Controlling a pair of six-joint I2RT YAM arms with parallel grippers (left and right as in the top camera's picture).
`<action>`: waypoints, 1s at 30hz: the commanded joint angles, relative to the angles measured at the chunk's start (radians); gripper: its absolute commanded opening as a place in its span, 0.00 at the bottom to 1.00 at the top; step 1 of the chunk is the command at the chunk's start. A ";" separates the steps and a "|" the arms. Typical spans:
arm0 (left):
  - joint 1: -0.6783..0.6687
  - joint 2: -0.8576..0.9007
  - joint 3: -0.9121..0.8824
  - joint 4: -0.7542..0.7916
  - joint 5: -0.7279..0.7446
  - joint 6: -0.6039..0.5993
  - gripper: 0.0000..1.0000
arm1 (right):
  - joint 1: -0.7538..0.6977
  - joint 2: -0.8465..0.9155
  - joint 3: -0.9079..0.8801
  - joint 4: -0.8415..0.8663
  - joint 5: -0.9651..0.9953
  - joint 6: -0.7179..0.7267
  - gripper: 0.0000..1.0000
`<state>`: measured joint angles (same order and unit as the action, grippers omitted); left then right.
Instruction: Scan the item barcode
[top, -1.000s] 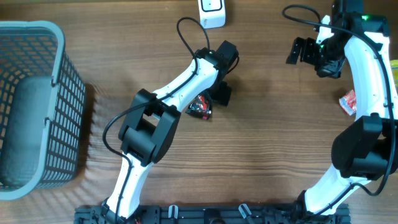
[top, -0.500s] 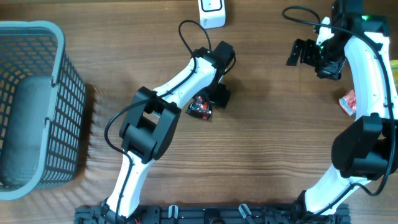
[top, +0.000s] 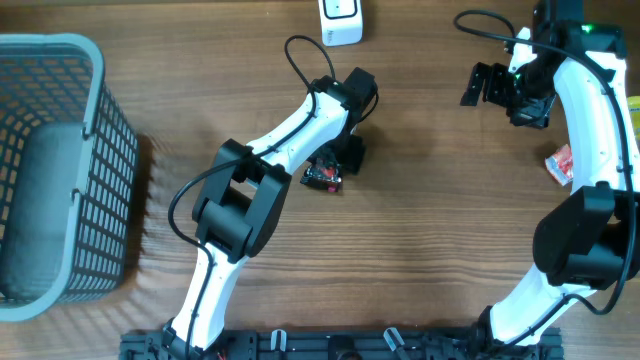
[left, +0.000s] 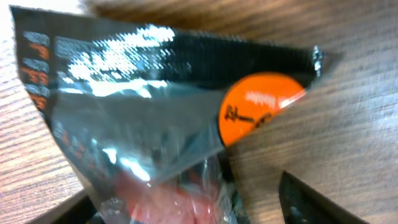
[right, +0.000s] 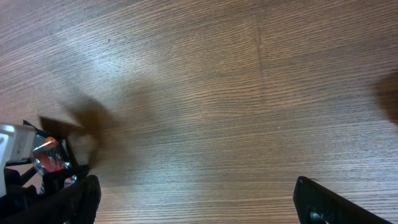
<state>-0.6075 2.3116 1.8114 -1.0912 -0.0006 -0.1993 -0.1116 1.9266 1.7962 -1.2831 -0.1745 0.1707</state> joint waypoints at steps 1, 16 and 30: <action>0.005 0.051 -0.014 0.022 -0.015 -0.035 0.67 | 0.008 0.000 0.008 -0.003 0.020 -0.013 1.00; 0.005 0.051 -0.014 -0.013 -0.026 -0.212 0.42 | 0.008 0.000 0.008 -0.002 0.020 -0.012 1.00; 0.005 0.039 -0.014 -0.071 -0.011 -0.289 0.38 | 0.008 0.000 0.008 0.000 0.020 -0.011 1.00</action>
<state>-0.6075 2.3116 1.8141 -1.1416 -0.0010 -0.4335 -0.1116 1.9266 1.7962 -1.2827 -0.1745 0.1707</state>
